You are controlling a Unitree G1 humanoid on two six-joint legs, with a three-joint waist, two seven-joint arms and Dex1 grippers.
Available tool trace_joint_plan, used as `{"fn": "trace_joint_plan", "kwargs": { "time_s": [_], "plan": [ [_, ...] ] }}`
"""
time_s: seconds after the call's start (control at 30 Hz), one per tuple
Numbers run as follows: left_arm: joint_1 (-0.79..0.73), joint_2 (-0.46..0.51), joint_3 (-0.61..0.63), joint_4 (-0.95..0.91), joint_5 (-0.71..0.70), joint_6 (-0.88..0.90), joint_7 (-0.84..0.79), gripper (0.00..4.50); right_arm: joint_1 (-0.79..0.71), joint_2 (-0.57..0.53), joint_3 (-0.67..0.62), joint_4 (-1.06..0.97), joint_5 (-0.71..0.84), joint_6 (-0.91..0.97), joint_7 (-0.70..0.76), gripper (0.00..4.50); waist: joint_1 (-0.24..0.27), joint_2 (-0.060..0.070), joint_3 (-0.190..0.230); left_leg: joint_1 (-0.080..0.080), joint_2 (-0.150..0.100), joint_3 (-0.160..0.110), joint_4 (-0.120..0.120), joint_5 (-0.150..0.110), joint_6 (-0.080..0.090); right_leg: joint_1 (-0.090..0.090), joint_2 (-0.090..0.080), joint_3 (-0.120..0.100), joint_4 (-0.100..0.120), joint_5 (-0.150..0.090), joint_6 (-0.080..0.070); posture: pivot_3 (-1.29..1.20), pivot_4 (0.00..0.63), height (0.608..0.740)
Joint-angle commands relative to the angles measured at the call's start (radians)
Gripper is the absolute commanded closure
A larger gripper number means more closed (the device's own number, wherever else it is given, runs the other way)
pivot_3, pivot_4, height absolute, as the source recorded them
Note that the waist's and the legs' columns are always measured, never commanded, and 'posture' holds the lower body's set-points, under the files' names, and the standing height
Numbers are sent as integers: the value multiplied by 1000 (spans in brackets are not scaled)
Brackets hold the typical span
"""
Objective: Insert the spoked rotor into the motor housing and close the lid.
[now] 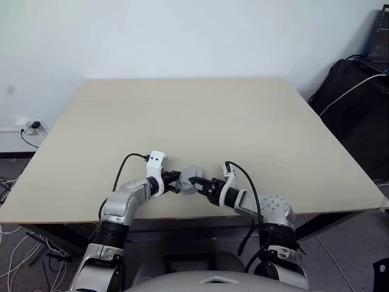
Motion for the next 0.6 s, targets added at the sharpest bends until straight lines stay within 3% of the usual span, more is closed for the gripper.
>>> {"fn": "trace_joint_plan", "kwargs": {
  "time_s": [0.03,0.17,0.6],
  "plan": [
    [8,-13,-34,-1,5,8,-6,4500,4,18,-47,-14,13,-45,-62,2431,2,0,0,0,0,0,0,0,0,0,0,0,0,-1,-1,0,0,740],
    [11,-14,-34,-5,6,9,-5,4500,-3,40,-88,1,53,-74,-108,2432,10,1,0,0,-1,0,0,0,0,0,-1,0,0,-1,-1,0,0,740],
    [33,-17,-27,-16,3,10,4,4500,7,-11,24,-8,18,-48,-163,2442,8,4,-4,2,-1,0,0,0,1,2,-1,0,0,-1,-1,0,0,740]
  ]
}}
